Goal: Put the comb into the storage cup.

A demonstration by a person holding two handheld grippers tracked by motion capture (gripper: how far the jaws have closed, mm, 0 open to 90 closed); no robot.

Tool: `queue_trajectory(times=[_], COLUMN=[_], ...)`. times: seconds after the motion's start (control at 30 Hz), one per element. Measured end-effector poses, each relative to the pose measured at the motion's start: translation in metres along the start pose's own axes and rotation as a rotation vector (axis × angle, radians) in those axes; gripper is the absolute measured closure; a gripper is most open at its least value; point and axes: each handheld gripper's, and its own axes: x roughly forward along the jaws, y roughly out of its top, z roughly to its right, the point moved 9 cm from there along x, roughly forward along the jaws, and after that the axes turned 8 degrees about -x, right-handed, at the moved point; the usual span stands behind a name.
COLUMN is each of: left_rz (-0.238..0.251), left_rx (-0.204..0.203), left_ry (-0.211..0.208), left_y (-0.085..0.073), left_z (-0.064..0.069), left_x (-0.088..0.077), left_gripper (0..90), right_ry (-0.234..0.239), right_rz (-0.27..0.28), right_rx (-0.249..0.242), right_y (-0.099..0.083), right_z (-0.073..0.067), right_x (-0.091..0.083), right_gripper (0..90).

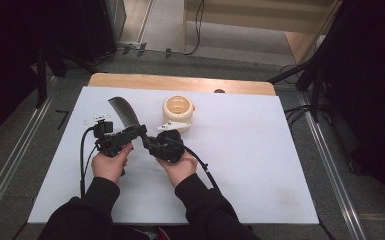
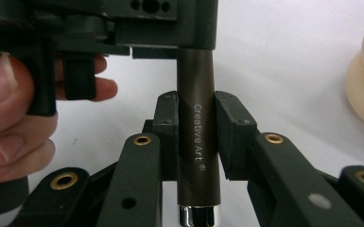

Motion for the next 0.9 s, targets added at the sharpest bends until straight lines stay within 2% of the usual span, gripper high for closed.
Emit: queue_trajectory(times=[0.27,0.53,0.7,0.9], left_rz=[-0.033,-0.065,-0.066,-0.082], left_rx=[-0.013,-0.015,-0.042,-0.074], left_ry=[0.009,-0.011,-0.032,-0.07], left_y=[-0.0041,-0.0082,-0.0075,-0.0072], left_z=[-0.0021,-0.0002,0.0008,0.0021], left_x=[0.0033,0.0048,0.0041,0.0033], left_gripper=[48.6,60.7,63.4,66.1], right_ry=[0.008,0.03,0.034,0.062], right_rz=[0.014,0.01,0.008,0.009], right_rx=[0.026,0.041,0.044,0.049], right_y=[0.0012,0.0,-0.0002,-0.0006], right_z=[-0.0014,-0.0037,-0.0036,-0.0034], right_x=[0.0014,0.003,0.0027,0.0025], right_gripper=[70.4,70.4,70.3,70.0])
